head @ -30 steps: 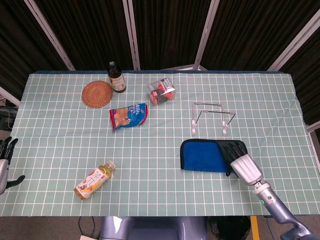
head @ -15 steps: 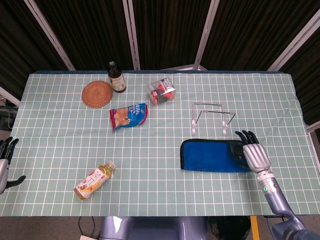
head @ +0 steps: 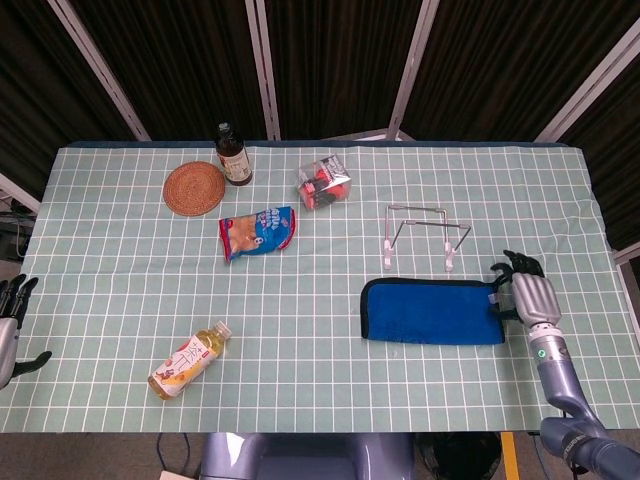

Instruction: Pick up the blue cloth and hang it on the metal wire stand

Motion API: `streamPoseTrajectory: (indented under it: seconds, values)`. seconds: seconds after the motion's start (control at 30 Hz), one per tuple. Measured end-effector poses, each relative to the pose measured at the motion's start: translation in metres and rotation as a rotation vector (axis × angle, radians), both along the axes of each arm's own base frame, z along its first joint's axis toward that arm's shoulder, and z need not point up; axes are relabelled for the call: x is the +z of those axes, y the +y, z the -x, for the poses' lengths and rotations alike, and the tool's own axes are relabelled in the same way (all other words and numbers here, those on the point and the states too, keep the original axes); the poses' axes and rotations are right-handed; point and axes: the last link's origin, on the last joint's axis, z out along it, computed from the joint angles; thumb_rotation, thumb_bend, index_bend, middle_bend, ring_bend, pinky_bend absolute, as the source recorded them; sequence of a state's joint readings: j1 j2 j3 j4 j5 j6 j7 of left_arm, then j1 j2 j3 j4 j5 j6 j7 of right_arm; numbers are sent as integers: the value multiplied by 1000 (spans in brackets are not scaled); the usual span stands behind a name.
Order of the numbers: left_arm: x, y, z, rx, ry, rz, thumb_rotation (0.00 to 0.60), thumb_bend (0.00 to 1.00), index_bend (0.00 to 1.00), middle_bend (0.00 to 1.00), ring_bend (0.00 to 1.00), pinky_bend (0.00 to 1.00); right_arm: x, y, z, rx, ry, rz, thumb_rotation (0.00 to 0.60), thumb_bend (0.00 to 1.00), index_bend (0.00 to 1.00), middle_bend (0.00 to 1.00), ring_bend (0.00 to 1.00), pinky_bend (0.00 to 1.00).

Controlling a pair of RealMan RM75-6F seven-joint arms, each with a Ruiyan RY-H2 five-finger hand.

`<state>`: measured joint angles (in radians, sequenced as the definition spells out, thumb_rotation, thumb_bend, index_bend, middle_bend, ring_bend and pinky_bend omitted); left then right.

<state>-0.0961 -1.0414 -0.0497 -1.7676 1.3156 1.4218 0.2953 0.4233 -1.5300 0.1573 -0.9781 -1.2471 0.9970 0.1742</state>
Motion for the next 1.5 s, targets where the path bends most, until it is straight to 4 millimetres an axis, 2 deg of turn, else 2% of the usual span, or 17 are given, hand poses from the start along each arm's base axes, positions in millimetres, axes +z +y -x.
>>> streamPoseTrajectory:
  seconds: [0.1, 0.2, 0.33, 0.53, 0.77, 0.87, 1.07, 1.27, 1.5]
  values:
    - [1, 0, -1, -5, -2, -1, 600, 0, 0, 0, 0, 0, 10, -2, -7, 60, -9, 87, 600, 0, 0, 0, 0, 0]
    - [2, -2, -2, -12, -6, -3, 600, 0, 0, 0, 0, 0, 22, 1, -22, 178, -38, 158, 600, 0, 0, 0, 0, 0]
    - [4, -3, -2, -16, -11, -5, 600, 0, 0, 0, 0, 0, 28, 9, -48, 363, -63, 129, 600, 0, 0, 0, 0, 0]
    - [5, -4, -2, -23, -10, -7, 600, 0, 0, 0, 0, 0, 16, 12, -101, 629, 22, -107, 600, 0, 0, 0, 0, 0]
    - [4, 0, 0, -38, -14, -11, 600, 0, 0, 0, 0, 0, -15, -15, -140, 733, 194, -322, 600, 0, 9, 0, 0, 0]
    - [2, 2, 2, -43, -14, -11, 600, 0, 0, 0, 0, 0, -28, -21, -155, 784, 248, -373, 600, 0, 41, 0, 0, 0]
    - [1, 6, 7, -25, -13, -9, 600, 0, 0, 0, 0, 0, -53, -24, -172, 870, 367, -444, 600, 0, 87, 0, 0, 0]
    - [0, 8, 10, -9, -8, -6, 600, 0, 0, 0, 0, 0, -72, -32, -175, 941, 491, -485, 600, 0, 165, 0, 0, 0]
    - [-2, 10, 12, -3, -5, 1, 600, 0, 0, 0, 0, 0, -84, -33, -174, 962, 537, -529, 600, 0, 223, 0, 0, 0]
